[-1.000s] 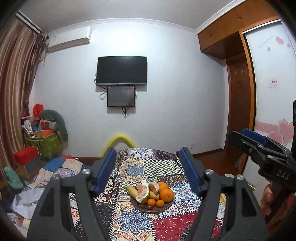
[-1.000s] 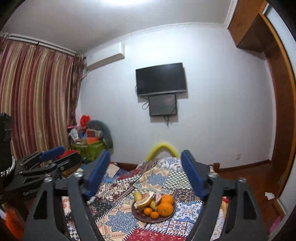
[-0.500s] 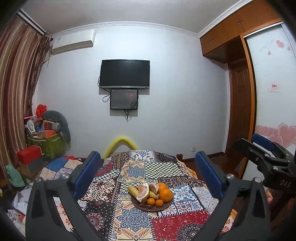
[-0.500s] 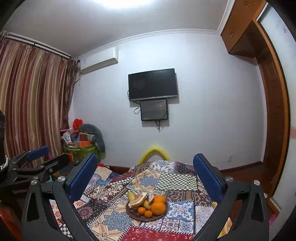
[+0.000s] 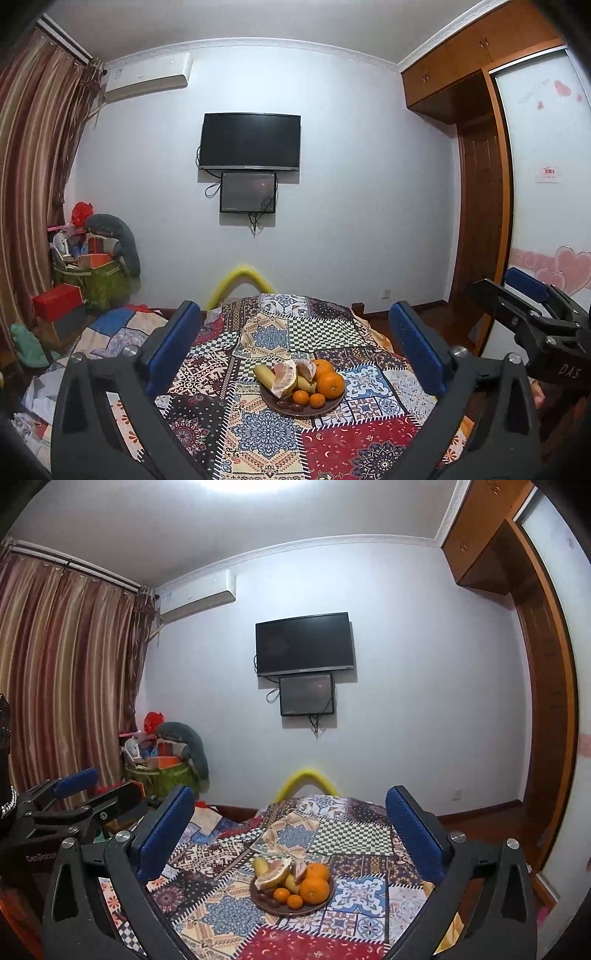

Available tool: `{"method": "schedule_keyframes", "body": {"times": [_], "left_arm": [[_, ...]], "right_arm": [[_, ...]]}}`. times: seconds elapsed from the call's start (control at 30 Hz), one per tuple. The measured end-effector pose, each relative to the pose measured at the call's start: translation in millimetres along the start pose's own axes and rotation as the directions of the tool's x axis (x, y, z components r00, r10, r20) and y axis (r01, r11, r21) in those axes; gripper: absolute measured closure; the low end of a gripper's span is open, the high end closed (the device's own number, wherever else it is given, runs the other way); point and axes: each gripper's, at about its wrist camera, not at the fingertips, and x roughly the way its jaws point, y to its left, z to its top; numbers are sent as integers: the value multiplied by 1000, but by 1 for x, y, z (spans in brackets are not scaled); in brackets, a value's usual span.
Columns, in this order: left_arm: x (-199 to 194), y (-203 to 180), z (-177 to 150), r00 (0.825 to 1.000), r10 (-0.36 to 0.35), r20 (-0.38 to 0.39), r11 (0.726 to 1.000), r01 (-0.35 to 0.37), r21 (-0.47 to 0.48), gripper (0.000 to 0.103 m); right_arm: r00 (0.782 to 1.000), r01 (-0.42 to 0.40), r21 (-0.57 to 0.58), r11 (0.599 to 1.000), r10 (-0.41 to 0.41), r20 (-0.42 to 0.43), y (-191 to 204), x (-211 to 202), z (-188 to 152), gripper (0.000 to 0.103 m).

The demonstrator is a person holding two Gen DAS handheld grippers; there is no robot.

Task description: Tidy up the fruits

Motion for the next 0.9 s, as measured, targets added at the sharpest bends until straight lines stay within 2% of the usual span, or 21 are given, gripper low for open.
{"method": "schedule_keyframes", "body": {"times": [0.9], "left_arm": [[10,-1,-5,999,-27,-26,1000,28,8,0]], "right_arm": [[1000,10,15,1000,-9,-17,-5,-2,4,0]]}}
